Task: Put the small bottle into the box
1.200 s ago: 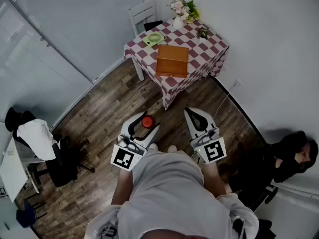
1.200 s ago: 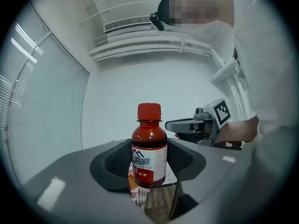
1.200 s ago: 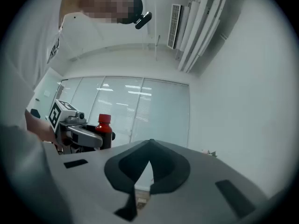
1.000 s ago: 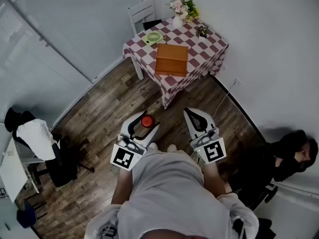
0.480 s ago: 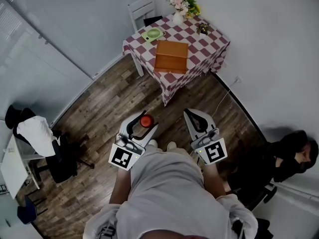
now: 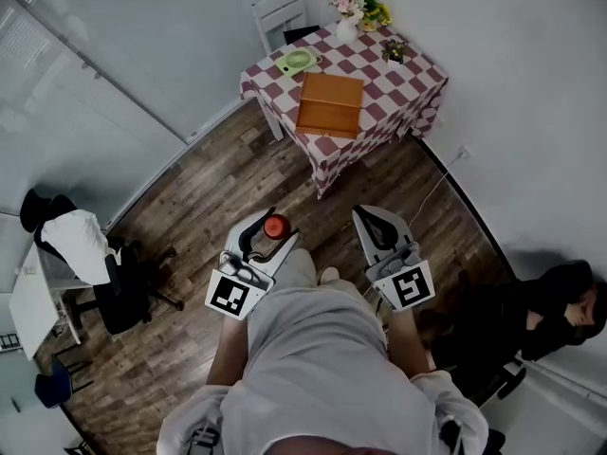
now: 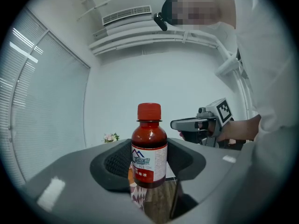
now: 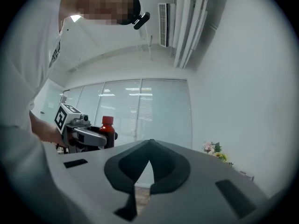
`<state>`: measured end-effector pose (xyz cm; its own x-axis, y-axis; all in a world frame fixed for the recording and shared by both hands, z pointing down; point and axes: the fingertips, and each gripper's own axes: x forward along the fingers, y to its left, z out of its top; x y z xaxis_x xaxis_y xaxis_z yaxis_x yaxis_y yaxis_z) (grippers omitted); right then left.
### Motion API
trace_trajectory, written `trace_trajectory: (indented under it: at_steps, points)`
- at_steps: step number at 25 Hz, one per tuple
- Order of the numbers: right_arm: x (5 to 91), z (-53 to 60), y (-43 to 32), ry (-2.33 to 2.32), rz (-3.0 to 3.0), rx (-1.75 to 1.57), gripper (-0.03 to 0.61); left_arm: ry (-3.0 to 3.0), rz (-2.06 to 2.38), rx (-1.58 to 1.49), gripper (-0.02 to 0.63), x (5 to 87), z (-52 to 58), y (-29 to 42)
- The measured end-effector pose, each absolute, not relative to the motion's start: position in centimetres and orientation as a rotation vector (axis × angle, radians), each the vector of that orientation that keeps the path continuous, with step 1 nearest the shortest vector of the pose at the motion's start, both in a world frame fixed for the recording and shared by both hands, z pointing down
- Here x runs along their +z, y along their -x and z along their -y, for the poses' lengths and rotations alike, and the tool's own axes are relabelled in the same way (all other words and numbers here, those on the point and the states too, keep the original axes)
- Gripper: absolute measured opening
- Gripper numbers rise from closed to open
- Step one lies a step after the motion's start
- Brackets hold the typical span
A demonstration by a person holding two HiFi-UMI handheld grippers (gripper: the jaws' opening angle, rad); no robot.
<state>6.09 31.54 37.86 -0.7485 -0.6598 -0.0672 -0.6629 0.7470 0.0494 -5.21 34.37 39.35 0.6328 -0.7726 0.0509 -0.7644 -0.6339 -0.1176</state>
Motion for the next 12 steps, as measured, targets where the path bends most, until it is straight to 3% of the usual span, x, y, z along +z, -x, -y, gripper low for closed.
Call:
trace_trajectory:
  at_steps: [12]
  points:
    - [41.3,-23.3,-7.8,1.16,-2.939,0.069,0.0,2.819,-1.277,-0.151,0.221,42.1,-25.3,4.3]
